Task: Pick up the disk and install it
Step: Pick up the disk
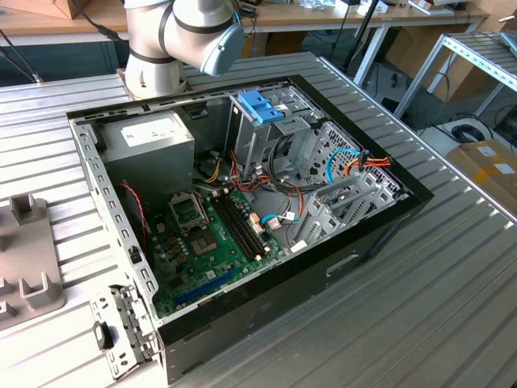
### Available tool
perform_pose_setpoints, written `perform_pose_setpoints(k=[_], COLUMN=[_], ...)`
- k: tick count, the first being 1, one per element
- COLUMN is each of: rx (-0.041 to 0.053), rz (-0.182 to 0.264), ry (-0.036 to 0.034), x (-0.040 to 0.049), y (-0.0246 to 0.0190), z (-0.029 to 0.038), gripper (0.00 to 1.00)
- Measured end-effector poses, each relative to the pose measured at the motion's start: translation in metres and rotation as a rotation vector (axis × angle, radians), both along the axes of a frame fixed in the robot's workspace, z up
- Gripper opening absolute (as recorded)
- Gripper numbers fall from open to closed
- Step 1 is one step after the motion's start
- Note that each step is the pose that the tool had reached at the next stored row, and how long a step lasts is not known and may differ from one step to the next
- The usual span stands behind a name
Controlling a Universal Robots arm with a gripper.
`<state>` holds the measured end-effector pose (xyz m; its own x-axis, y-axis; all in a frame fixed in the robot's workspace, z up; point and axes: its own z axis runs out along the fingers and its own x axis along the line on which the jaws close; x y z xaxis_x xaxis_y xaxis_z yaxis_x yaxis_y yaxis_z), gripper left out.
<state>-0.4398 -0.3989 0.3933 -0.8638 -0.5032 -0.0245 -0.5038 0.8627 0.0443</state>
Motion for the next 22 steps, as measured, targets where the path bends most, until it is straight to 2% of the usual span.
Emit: perform_pose_setpoints(k=[22], rx=[-0.0001], rz=[0.109], ry=[0.0], x=[0.0], y=[0.0], z=[0.0], gripper=[0.3])
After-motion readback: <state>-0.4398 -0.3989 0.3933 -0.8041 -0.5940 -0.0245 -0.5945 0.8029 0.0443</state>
